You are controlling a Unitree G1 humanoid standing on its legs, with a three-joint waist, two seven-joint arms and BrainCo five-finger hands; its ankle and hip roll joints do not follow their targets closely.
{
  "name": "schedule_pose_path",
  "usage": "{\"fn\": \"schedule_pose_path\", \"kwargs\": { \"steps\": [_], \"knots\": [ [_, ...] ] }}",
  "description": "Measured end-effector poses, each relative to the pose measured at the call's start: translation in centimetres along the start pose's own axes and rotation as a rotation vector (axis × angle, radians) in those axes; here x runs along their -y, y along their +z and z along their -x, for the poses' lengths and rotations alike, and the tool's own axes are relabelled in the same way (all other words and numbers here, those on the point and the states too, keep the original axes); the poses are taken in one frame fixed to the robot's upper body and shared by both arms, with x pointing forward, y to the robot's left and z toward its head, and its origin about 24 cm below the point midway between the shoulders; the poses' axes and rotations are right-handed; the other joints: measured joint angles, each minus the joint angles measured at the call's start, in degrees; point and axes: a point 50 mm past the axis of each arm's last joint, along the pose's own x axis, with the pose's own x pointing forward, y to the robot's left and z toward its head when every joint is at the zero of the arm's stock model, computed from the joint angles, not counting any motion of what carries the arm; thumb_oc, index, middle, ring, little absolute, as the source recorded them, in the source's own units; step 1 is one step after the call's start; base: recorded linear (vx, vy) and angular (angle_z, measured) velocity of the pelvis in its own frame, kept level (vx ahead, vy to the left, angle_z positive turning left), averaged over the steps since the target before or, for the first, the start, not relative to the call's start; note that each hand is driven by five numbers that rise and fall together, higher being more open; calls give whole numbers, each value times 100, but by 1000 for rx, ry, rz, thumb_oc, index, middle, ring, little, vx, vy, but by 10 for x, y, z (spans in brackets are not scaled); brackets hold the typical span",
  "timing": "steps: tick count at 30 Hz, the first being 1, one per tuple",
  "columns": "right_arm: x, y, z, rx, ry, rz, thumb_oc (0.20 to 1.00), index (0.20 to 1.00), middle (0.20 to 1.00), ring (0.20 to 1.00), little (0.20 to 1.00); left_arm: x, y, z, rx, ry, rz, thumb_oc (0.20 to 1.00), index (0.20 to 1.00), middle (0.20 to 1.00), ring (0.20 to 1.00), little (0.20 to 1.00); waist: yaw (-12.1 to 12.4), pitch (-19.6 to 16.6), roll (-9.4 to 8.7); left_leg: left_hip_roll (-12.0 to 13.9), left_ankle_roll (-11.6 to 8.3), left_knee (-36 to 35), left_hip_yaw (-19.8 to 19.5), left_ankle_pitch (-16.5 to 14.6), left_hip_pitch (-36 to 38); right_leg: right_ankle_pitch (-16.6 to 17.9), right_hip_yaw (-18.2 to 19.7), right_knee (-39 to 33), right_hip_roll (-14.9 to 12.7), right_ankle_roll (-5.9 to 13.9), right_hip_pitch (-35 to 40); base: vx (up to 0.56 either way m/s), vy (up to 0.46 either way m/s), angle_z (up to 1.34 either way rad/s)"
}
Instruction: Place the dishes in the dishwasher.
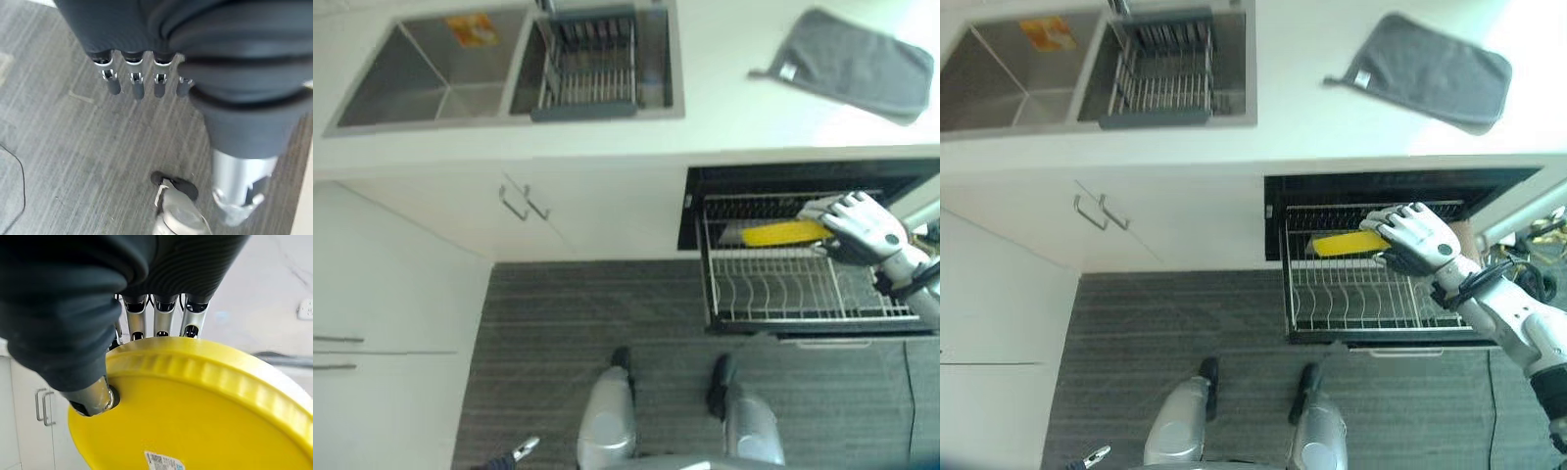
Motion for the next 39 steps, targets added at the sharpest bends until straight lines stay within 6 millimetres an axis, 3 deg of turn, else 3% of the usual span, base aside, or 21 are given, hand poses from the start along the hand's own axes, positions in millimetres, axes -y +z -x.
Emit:
{"fn": "schedule_pose_path", "kwargs": {
  "steps": [7,9,10,13,16,18,22,27,32,34,37,39],
  "knots": [
    [3,0,-16,44,-16,37,200,200,200,200,200,6,12,-1,37,-32,12,1000,1000,1000,1000,1000,8,82,87,-153,159,417,34,-208,-334,22,43,204,-238,52,-266,-47,26,-2],
    [15,-8,-29,56,-39,83,200,200,200,200,200,15,26,-2,72,-60,3,1000,1000,1000,1000,1000,14,127,113,-180,191,598,64,-229,-607,33,78,333,-291,70,-498,-125,31,-6],
    [22,-26,-43,-15,-52,136,200,200,200,200,200,25,50,-1,154,-87,21,1000,1000,1000,1000,1000,110,280,127,-202,200,892,139,-262,-841,22,200,599,-371,50,-787,-106,8,-9],
    [21,-39,-45,-102,-64,167,200,200,200,200,200,31,69,0,225,-93,12,1000,1000,1000,1000,1000,242,476,126,-214,236,1136,149,-364,-1035,-25,284,847,-421,41,-992,-80,-10,-4],
    [17,-39,-49,-106,-71,186,200,200,200,200,200,30,76,2,289,-67,29,1000,1000,1000,1000,1000,268,536,87,-205,265,1496,124,-517,-1314,-171,318,1214,-492,47,-1259,-57,-24,4],
    [20,-42,-57,-149,-142,214,200,200,200,200,200,33,94,8,413,-41,38,1000,1000,1000,1000,1000,313,548,68,-222,323,1793,85,-617,-1600,-316,337,1574,-584,68,-1551,-81,-54,9],
    [20,-60,-53,-284,-196,280,200,200,200,200,200,50,125,25,634,-58,0,1000,1000,1000,1000,1000,578,603,30,-261,294,2038,10,-713,-1962,-485,391,2000,-662,67,-1985,-5,-36,7],
    [24,-74,-53,-371,-201,336,200,200,200,200,200,30,107,26,648,19,2,1000,1000,1000,1000,1000,660,610,39,-270,337,2275,-5,-767,-2219,-551,486,2214,-687,52,-2254,-32,9,-1],
    [50,-89,-68,-399,-190,431,200,200,200,200,200,20,109,29,675,33,-13,1000,1000,1000,1000,1000,729,626,68,-282,348,2685,14,-843,-2730,-625,626,2613,-759,50,-2807,-36,7,1],
    [44,-88,-68,-398,-139,441,200,200,200,200,200,24,110,32,691,19,-17,1000,1000,1000,1000,1000,722,632,81,-284,370,2784,14,-914,-2798,-628,636,2653,-762,51,-2855,61,-1,-4],
    [48,-75,-83,-364,-99,429,200,200,200,200,200,36,126,35,712,7,-23,1000,1000,1000,1000,1000,659,630,74,-253,409,3207,14,-1168,-2860,-734,741,3008,-746,25,-2983,43,-46,-10],
    [57,-72,-99,-335,-55,436,200,200,200,200,200,45,150,31,699,38,-8,1000,1000,1000,1000,1000,631,589,-33,-125,423,3440,2,-1281,-3079,-793,787,3094,-640,91,-3162,-37,-42,-25]
  ]
}}
